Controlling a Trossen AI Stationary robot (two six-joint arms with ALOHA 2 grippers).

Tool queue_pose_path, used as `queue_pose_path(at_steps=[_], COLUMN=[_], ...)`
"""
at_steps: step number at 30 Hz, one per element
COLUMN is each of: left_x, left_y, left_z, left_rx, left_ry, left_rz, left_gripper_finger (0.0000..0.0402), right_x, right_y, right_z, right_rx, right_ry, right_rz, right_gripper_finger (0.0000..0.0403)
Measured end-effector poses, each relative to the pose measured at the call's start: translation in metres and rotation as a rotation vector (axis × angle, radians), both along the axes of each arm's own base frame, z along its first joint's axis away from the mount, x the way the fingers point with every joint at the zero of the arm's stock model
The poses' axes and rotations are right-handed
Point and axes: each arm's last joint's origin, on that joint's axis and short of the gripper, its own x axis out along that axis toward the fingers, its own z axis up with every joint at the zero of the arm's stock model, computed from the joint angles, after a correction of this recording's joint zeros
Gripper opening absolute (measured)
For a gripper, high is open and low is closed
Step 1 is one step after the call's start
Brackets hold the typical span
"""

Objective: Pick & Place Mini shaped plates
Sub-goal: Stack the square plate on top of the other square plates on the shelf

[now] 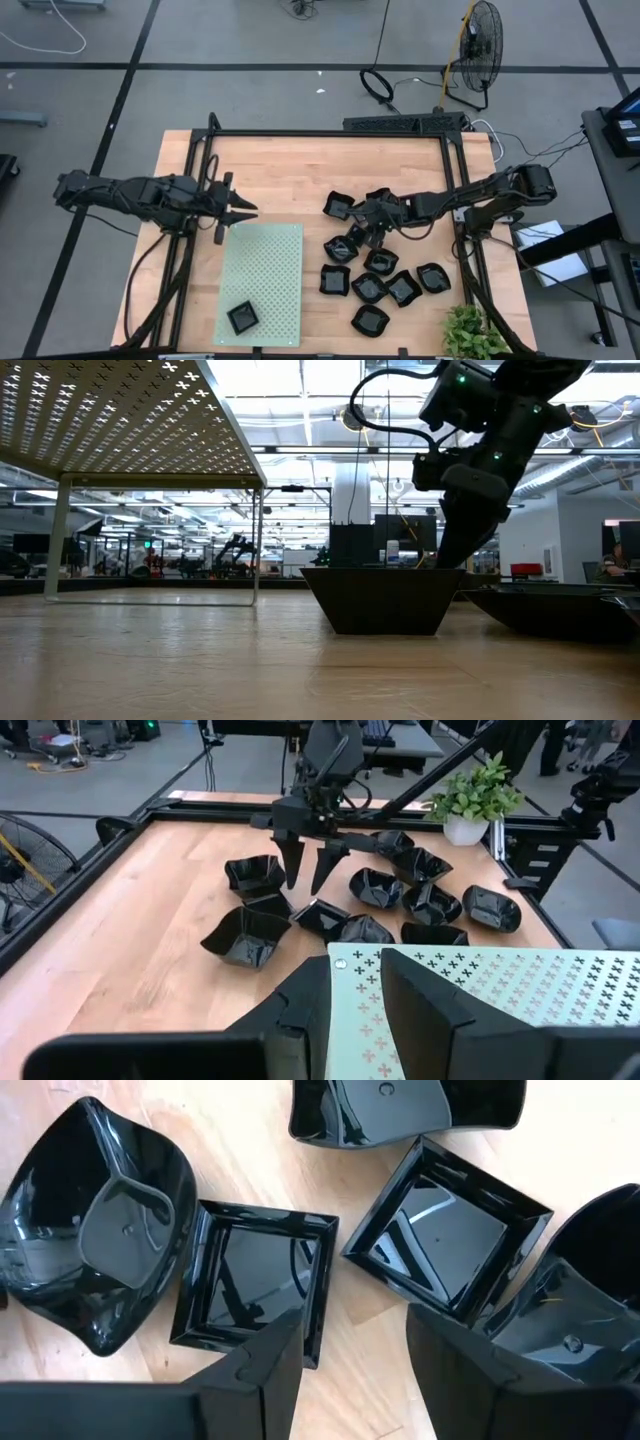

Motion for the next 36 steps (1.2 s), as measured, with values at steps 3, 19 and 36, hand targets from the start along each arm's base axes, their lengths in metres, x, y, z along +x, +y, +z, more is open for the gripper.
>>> queue_pose_path(at_steps=[3,19,36], left_x=[0.001,0.002,0.002], left_y=[0.0,0.0,0.0], left_z=[-0.001,-0.002,-0.002], left_rx=[0.001,0.002,0.003], left_ry=[0.009,0.013,0.014], left_rz=[0.0,-0.001,0.0], left_gripper_finger=[0.0095,0.0095,0.0095], right_x=[0.002,0.009,0.007], right_y=[0.002,0.002,0.0], right_z=[-0.005,-0.019,-0.021], right_rx=[-0.001,0.05,0.113], right_ry=[0.017,0.035,0.045], right_rz=[0.005,0.012,-0.113], right_gripper_finger=[0.0164,0.0164,0.016])
